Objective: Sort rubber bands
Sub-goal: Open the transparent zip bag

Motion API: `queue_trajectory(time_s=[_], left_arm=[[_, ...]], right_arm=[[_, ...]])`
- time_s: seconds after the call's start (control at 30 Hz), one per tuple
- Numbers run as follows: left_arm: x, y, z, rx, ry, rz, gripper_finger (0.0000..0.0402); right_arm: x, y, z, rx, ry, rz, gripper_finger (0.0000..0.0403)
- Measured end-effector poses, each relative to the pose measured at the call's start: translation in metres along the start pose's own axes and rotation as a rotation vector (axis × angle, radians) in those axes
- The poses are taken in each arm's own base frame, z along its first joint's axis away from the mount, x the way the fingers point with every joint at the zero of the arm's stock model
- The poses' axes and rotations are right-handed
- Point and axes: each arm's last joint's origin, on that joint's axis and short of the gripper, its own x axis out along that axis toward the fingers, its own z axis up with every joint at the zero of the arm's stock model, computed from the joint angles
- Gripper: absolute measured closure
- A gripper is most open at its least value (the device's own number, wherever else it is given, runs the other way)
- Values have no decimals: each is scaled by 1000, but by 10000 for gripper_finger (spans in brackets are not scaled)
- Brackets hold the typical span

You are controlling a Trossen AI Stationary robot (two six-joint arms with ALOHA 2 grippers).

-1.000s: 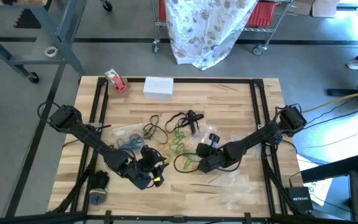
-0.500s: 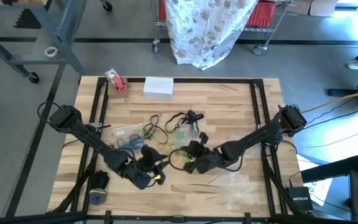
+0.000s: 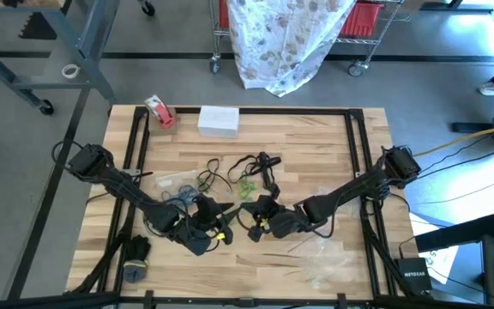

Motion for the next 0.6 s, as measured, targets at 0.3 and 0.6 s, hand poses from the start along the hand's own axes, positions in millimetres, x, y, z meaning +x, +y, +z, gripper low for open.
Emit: queue_trajectory(time_s=[0.3, 0.6], left_arm=[[-2, 0, -1, -38, 0, -2, 281], [-13, -4, -5, -63, -30, -2, 281]], right_arm=[[16, 6, -17, 12, -13, 1, 402], [23, 9, -23, 29, -39, -10, 402]])
